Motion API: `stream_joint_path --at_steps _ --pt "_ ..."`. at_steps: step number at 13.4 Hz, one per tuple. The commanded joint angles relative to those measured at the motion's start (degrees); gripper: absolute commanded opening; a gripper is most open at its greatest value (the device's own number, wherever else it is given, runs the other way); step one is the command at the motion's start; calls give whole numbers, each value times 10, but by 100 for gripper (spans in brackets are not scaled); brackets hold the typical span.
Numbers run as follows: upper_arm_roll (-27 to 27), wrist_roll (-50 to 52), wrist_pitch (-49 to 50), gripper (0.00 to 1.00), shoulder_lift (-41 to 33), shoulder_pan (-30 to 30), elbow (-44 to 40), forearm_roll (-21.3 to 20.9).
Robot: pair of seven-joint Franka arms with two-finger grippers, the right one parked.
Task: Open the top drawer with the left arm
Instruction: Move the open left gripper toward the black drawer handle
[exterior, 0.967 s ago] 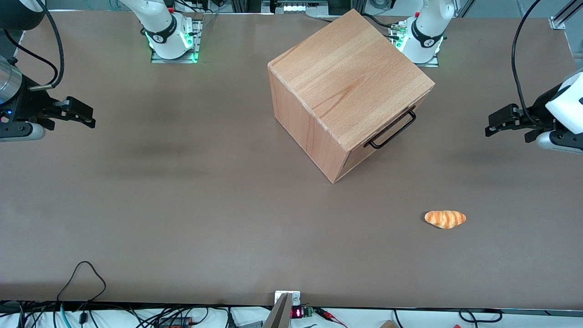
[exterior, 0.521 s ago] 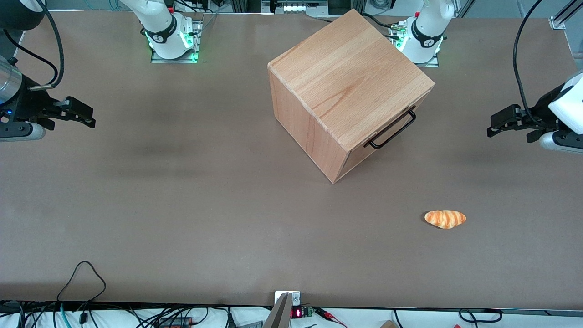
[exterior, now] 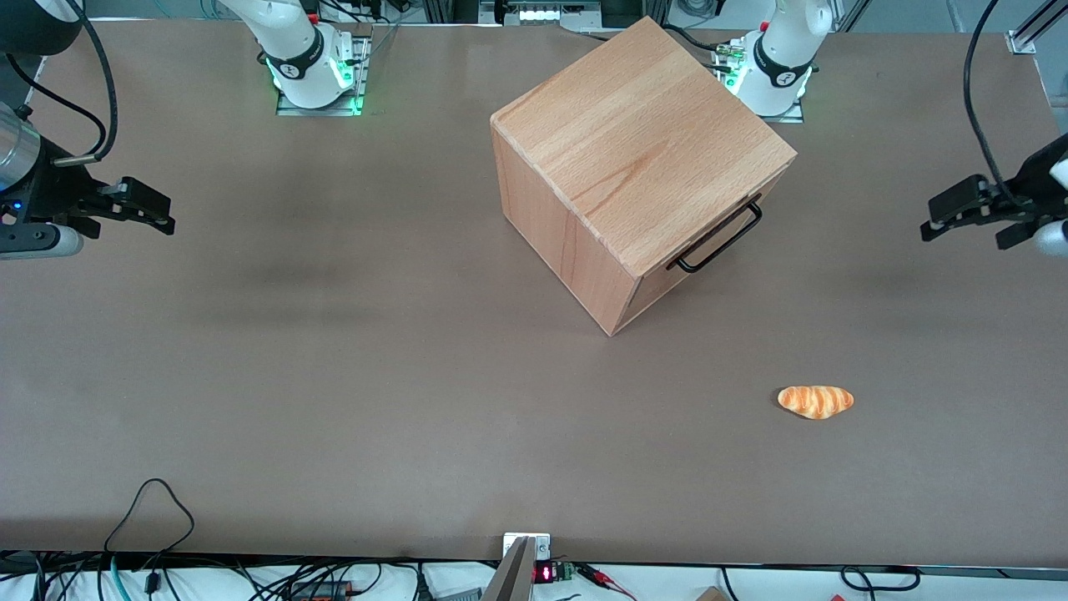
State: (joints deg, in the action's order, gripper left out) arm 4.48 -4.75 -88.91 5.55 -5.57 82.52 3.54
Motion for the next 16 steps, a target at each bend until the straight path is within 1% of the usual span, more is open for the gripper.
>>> stream_joint_path --at_steps 1,4,6,7,11,13,16 --pt "-1 -12 0 100 -39 6 43 2" --pt "2 -14 0 100 -38 36 78 2" --pt "7 -53 5 100 -39 38 82 12" --pt "21 -60 2 100 -39 49 84 16" --pt "72 -62 -57 100 -34 61 115 11" --pt "86 -64 -88 100 -28 63 135 9" --pt "86 -106 -125 100 -6 63 155 11"
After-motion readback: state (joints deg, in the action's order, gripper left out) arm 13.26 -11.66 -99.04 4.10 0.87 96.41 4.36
